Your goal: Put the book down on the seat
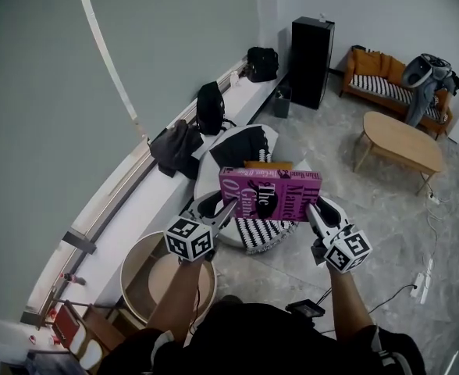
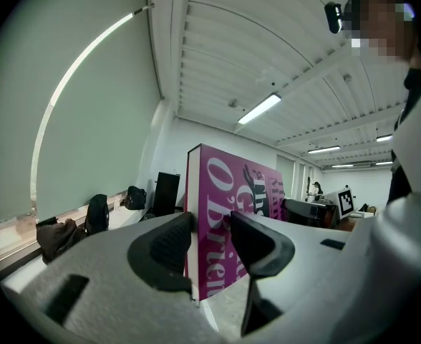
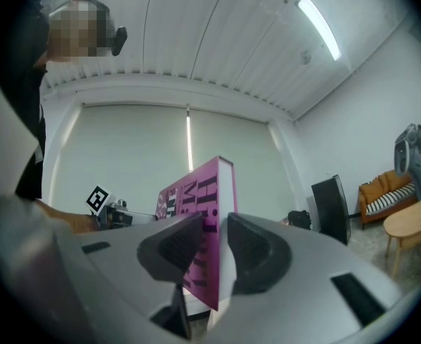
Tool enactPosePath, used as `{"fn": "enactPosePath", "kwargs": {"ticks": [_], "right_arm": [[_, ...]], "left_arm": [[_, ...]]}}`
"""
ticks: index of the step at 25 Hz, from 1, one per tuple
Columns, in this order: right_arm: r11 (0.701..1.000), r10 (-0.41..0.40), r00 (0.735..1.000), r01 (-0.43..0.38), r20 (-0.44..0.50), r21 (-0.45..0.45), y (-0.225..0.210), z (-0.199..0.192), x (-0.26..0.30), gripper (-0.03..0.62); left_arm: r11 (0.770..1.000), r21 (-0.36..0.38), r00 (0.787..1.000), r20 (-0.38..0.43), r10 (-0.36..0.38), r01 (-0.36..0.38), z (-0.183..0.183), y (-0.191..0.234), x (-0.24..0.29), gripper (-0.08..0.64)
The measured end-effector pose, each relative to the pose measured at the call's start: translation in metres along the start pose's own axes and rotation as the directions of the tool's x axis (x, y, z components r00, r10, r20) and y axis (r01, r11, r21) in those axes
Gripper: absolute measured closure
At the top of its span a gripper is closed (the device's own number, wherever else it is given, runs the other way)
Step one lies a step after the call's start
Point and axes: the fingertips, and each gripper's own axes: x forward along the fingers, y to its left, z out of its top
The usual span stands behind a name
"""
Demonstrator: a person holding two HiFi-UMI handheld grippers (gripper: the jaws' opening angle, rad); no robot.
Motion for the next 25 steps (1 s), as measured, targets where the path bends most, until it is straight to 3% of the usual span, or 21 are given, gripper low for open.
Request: {"fn": "enactPosePath", "kwargs": {"ticks": [11, 25], "right_arm": [[1.0, -0.02, 0.999, 0.02, -0.032, 0.017, -0.029, -0.029, 0.02, 0.469], [1.0, 0.008, 0.995, -0.008, -0.095, 0.007, -0.093, -0.035, 0.151, 0.469]], "left_arm": [[1.0, -0.02, 1.0, 0.002, -0.017, 0.017, -0.018, 0.026, 0.031, 0.379], [0.997, -0.074, 1.0, 0.01, -0.001, 0.002, 0.005, 0.141, 0.11, 0.379]]}}
